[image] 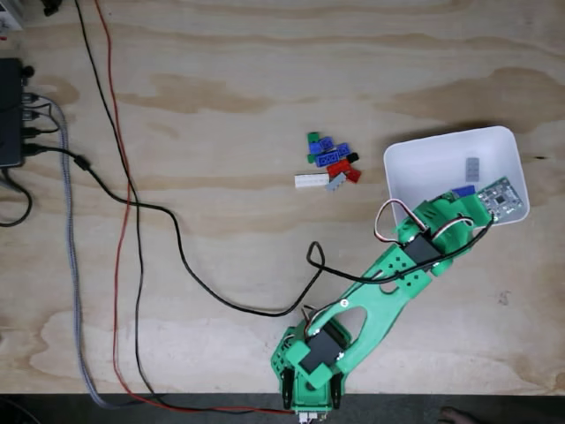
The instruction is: Put all lego bricks in the bin.
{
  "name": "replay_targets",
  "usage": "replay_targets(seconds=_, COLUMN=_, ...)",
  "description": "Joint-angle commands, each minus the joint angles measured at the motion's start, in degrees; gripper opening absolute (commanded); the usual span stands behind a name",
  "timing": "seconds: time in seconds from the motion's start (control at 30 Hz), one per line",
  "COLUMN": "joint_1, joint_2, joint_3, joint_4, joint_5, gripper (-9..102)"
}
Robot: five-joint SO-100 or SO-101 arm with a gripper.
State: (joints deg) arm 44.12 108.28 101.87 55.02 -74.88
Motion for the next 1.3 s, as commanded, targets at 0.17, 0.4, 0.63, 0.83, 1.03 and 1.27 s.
replay_targets(seconds=0.17, joint_1=0.70, joint_2=1.49, joint_3=11.69, joint_4=-25.05, joint_5=0.53, gripper=32)
replay_targets(seconds=0.4, joint_1=-10.72, joint_2=13.27, joint_3=-11.78, joint_4=6.68, joint_5=11.16, gripper=37)
replay_targets(seconds=0.63, joint_1=-37.53, joint_2=10.55, joint_3=-5.01, joint_4=33.49, joint_5=17.14, gripper=18)
replay_targets(seconds=0.83, joint_1=-40.17, joint_2=1.14, joint_3=16.08, joint_4=16.79, joint_5=19.42, gripper=16)
replay_targets(seconds=1.03, joint_1=-35.16, joint_2=-4.04, joint_3=17.58, joint_4=8.96, joint_5=15.38, gripper=23)
replay_targets(seconds=1.27, joint_1=-32.34, joint_2=-15.21, joint_3=7.56, joint_4=1.76, joint_5=13.27, gripper=23)
